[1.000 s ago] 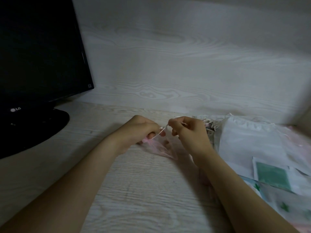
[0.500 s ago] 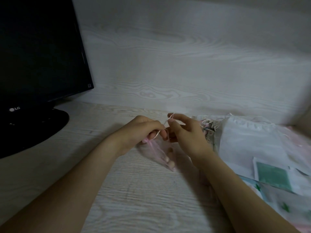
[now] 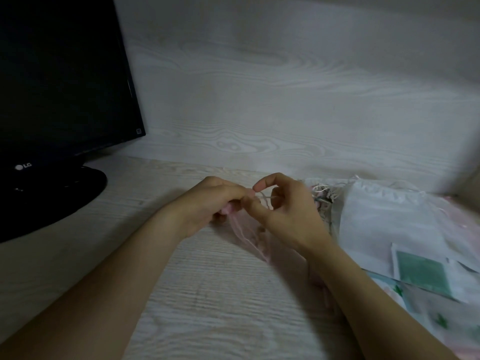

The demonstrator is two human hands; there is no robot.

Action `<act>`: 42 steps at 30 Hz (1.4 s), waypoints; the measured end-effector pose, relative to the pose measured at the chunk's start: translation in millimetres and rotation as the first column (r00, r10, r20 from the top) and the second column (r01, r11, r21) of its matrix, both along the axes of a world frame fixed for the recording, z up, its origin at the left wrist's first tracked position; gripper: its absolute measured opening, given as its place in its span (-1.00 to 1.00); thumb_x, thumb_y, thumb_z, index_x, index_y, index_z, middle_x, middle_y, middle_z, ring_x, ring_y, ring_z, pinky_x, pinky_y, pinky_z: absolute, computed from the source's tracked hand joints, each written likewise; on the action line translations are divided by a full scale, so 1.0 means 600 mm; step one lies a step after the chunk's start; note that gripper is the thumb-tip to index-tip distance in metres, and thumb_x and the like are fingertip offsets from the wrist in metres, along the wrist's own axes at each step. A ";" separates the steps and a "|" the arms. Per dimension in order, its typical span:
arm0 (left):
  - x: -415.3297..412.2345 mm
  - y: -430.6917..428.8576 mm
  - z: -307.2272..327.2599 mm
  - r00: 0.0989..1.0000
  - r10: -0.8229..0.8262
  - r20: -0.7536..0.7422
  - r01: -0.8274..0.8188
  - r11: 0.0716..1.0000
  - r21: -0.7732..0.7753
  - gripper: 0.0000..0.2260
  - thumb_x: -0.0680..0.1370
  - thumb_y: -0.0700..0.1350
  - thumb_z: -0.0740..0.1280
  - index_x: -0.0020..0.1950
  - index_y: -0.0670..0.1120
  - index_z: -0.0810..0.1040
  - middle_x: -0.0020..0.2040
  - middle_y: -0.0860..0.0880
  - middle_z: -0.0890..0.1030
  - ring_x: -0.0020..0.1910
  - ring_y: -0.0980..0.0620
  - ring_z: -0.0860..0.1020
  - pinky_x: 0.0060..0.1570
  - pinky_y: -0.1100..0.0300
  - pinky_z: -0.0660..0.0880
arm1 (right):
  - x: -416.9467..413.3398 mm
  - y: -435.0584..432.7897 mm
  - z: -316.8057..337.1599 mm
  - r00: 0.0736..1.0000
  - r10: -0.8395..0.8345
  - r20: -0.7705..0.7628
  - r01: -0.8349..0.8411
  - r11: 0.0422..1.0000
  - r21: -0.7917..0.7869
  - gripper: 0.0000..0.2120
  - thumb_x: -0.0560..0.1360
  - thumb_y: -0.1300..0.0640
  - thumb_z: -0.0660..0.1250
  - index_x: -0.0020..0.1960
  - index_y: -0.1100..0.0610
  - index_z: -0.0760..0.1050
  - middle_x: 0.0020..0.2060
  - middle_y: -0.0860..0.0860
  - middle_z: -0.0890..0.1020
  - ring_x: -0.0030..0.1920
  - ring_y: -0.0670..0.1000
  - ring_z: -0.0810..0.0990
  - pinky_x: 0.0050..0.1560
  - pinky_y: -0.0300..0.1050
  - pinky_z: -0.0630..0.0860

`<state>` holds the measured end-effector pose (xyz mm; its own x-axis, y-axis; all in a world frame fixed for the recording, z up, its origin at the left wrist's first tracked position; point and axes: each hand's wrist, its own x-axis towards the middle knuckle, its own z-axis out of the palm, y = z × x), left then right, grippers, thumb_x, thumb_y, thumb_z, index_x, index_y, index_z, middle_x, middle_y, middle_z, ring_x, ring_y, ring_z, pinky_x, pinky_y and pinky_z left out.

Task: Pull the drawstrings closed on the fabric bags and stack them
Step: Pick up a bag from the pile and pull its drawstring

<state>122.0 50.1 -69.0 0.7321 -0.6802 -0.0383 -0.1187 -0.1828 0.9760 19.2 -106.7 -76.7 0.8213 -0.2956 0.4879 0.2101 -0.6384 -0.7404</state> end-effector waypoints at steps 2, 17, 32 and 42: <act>0.001 0.003 0.003 0.999 0.009 -0.038 -0.009 1.000 -0.007 -0.73 0.58 -0.02 0.45 0.02 -0.25 0.74 -0.40 0.01 0.35 -0.27 0.05 0.33 0.02 -0.02 0.28 | 0.003 -0.005 -0.001 0.999 -0.006 0.052 0.006 1.000 -0.010 -0.75 0.42 -0.13 0.59 -0.06 -0.03 0.62 -0.51 -0.15 0.28 -0.48 -0.11 0.22 -0.44 -0.18 0.20; -0.002 -0.001 0.008 0.999 0.027 -0.023 -0.026 1.000 0.015 -0.83 0.49 0.00 0.41 -0.17 -0.09 0.63 -0.32 -0.03 0.45 -0.33 0.04 0.36 -0.21 0.04 0.29 | 0.002 -0.010 -0.003 0.989 -0.084 0.119 0.118 0.943 -0.311 -0.87 0.48 -0.09 0.55 -0.04 -0.06 0.73 -0.55 -0.34 0.45 -0.45 -0.24 0.45 -0.40 -0.36 0.24; -0.016 -0.009 0.000 0.964 0.175 0.198 -0.149 0.979 -0.139 -0.68 0.50 -0.26 0.53 0.20 0.01 0.64 -0.13 -0.04 0.76 -0.07 0.07 0.72 0.03 0.20 0.59 | 0.005 -0.011 -0.011 0.962 -0.209 0.175 0.273 0.746 -0.608 -0.83 0.56 -0.01 0.37 0.06 -0.11 0.72 -0.25 -0.04 0.74 -0.27 0.07 0.68 -0.33 -0.06 0.57; -0.015 -0.012 -0.011 0.831 0.276 0.484 -0.197 0.958 -0.207 -0.75 0.50 -0.29 0.47 0.08 -0.04 0.54 -0.19 0.04 0.74 -0.12 0.04 0.68 0.08 -0.06 0.64 | 0.009 -0.009 -0.006 0.994 -0.109 -0.020 0.109 0.994 -0.026 -0.90 0.49 0.09 0.46 -0.16 -0.03 0.74 -0.45 -0.01 0.68 -0.53 -0.11 0.42 -0.40 -0.14 0.45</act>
